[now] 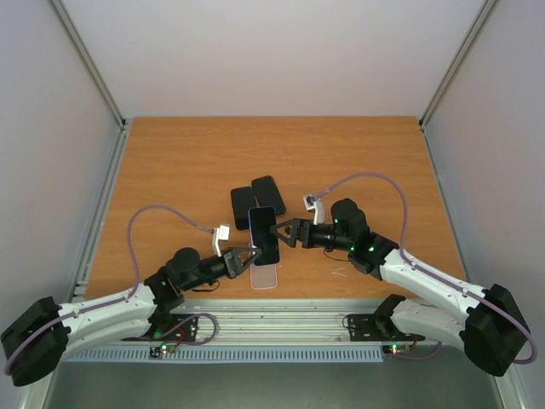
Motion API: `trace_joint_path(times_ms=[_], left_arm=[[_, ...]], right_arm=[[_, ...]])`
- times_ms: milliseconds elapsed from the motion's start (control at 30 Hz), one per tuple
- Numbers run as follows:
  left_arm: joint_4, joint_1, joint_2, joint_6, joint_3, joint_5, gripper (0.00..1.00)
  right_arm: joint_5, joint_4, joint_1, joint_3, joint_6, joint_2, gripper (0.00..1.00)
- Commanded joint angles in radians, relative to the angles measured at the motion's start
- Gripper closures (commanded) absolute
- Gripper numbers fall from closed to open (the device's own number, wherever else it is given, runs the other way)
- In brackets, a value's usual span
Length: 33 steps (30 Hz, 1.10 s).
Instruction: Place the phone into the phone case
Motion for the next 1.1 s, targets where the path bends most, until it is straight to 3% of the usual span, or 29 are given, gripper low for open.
trace_joint_path(times_ms=[0, 267, 600, 800, 967, 1067], left_arm=[[0.310, 0.005, -0.017, -0.030, -0.014, 0.042, 1.00], [0.411, 0.005, 0.016, -0.073, -0.022, 0.059, 1.00], [0.401, 0.006, 0.047, -0.109, -0.036, 0.034, 0.98], [0.387, 0.008, 0.056, -0.127, -0.046, 0.022, 0.92], [0.339, 0.009, 0.043, -0.138, -0.058, -0.018, 0.81], [0.229, 0.011, 0.014, -0.141, -0.056, -0.048, 0.72]], right_arm=[[-0.136, 0.216, -0.003, -0.038, 0.023, 0.039, 0.13], [-0.214, 0.308, -0.004, -0.044, 0.044, 0.073, 0.34], [-0.251, 0.372, -0.003, -0.065, 0.052, 0.069, 0.77], [-0.262, 0.388, -0.004, -0.069, 0.053, 0.072, 0.97], [-0.259, 0.388, -0.003, -0.071, 0.053, 0.073, 0.99], [-0.239, 0.383, -0.004, -0.081, 0.061, 0.070, 0.99]])
